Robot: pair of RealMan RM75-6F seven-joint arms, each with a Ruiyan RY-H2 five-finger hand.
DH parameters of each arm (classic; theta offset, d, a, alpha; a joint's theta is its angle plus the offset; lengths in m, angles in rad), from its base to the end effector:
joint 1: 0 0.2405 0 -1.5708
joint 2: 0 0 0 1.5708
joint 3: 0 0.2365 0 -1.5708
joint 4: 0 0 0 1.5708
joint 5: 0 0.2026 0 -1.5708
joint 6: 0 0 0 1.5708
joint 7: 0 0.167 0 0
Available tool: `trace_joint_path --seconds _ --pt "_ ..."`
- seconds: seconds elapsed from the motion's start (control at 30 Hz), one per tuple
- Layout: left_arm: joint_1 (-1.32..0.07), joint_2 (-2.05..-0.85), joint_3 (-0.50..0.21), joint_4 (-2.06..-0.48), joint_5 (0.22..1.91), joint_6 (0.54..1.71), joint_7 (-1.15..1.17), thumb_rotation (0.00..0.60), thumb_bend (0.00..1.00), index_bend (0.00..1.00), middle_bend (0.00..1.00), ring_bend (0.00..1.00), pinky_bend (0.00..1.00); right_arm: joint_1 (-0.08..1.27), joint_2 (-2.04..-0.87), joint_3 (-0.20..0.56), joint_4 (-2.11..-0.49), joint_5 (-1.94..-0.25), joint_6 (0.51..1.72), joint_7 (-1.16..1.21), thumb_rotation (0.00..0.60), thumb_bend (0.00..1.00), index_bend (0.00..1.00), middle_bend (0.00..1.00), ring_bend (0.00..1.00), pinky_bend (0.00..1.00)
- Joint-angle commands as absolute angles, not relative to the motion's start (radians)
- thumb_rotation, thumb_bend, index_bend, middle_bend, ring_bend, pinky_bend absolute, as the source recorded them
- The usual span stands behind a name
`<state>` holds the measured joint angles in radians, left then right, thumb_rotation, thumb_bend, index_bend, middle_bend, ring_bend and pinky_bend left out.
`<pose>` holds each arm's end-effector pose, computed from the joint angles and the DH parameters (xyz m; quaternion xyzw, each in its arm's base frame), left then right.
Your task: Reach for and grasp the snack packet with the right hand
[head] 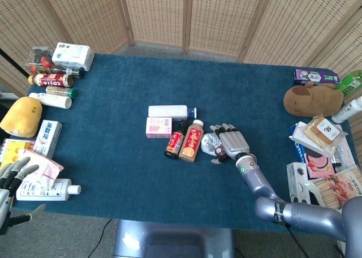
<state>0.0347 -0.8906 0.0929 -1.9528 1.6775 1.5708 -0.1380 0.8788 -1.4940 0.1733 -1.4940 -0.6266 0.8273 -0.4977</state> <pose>-0.2406 0.1402 0.1790 -0.5661 -0.4808 -0.4382 0.5064 -0.1478 -0.3726 -0.0211 0.7225 -0.4744 0.2628 0.4288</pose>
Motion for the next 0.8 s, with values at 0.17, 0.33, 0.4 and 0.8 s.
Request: trace_joint_path --seconds 0.17,0.33,0.4,0.8 --pt "0.051 -0.889 0.097 -1.94 1.67 1.59 -0.153 0.6 0.23 0.18 0.02 0.0 0.0 0.895 -1.547 0.167 -1.431 -0.628 0.841 -0.486 0.6 0.0 0.08 0.29 0.37 0.27" --pt "0.059 -0.894 0.099 -1.926 1.669 1.598 -0.167 0.6 0.23 0.18 0.02 0.0 0.0 0.91 -1.569 0.184 -1.423 -0.623 0.86 -0.489 0.6 0.0 0.66 0.99 1.0 0.84" --pt "0.062 -0.894 0.099 -1.919 1.664 1.599 -0.174 0.6 0.23 0.18 0.02 0.0 0.0 0.909 -1.563 0.197 -1.44 -0.629 0.881 -0.482 0.6 0.0 0.76 1.0 1.0 0.91" --pt "0.048 -0.914 0.1 -1.915 1.678 1.571 -0.184 0.6 0.23 0.18 0.02 0.0 0.0 0.831 -1.361 0.266 -1.736 -0.677 1.065 -0.437 0.6 0.01 0.79 1.0 1.0 0.96"
